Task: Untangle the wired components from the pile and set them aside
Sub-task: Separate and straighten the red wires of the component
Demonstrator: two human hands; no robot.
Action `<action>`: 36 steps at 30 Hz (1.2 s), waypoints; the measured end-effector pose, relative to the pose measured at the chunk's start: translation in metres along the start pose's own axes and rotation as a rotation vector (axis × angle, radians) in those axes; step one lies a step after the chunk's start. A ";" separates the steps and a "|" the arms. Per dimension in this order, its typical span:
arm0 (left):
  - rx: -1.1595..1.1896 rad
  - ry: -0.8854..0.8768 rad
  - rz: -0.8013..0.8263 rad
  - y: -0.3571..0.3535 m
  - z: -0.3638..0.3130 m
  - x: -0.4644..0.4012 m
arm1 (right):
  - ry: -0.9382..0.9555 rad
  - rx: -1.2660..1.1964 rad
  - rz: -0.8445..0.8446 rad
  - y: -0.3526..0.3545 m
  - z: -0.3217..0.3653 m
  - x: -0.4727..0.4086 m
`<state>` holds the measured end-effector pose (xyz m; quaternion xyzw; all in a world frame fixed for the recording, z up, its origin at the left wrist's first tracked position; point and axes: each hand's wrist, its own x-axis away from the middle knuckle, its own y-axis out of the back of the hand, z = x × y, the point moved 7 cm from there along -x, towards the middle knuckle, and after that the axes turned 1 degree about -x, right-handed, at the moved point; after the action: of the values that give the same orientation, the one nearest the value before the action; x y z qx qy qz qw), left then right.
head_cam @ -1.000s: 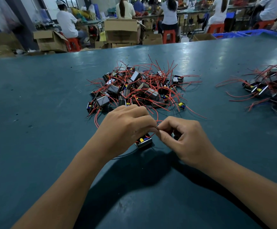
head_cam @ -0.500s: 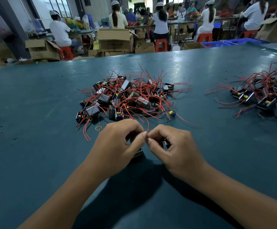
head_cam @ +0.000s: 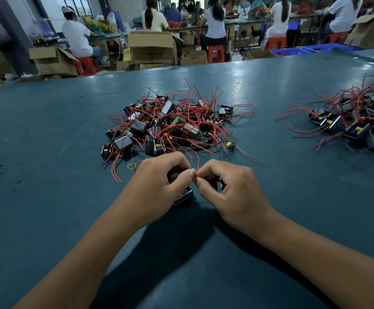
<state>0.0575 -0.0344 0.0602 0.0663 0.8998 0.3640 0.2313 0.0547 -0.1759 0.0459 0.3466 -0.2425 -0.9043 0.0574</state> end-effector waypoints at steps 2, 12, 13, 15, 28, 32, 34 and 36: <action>0.017 0.021 0.010 0.000 0.002 0.000 | -0.007 -0.004 -0.006 0.000 -0.001 0.001; -0.094 0.005 0.001 0.000 -0.001 -0.001 | -0.049 0.029 -0.031 -0.002 -0.005 0.002; -0.047 0.050 0.009 -0.002 0.003 -0.001 | -0.052 0.030 -0.030 -0.002 -0.005 0.003; 0.041 0.147 0.029 -0.007 0.009 0.000 | -0.051 0.044 -0.022 -0.003 -0.004 0.004; 0.268 0.265 -0.057 0.009 0.032 -0.002 | -0.025 0.067 -0.010 -0.001 0.000 0.005; 0.236 0.290 -0.097 0.014 0.043 -0.002 | -0.016 0.026 0.011 0.000 0.001 0.005; 0.227 0.276 -0.088 0.013 0.044 -0.002 | -0.002 0.010 0.036 0.001 0.003 0.005; 0.199 0.254 -0.056 0.010 0.042 -0.002 | 0.011 -0.004 0.033 0.005 0.006 0.004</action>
<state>0.0781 -0.0012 0.0415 0.0171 0.9549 0.2719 0.1180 0.0480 -0.1786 0.0496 0.3474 -0.2461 -0.9018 0.0744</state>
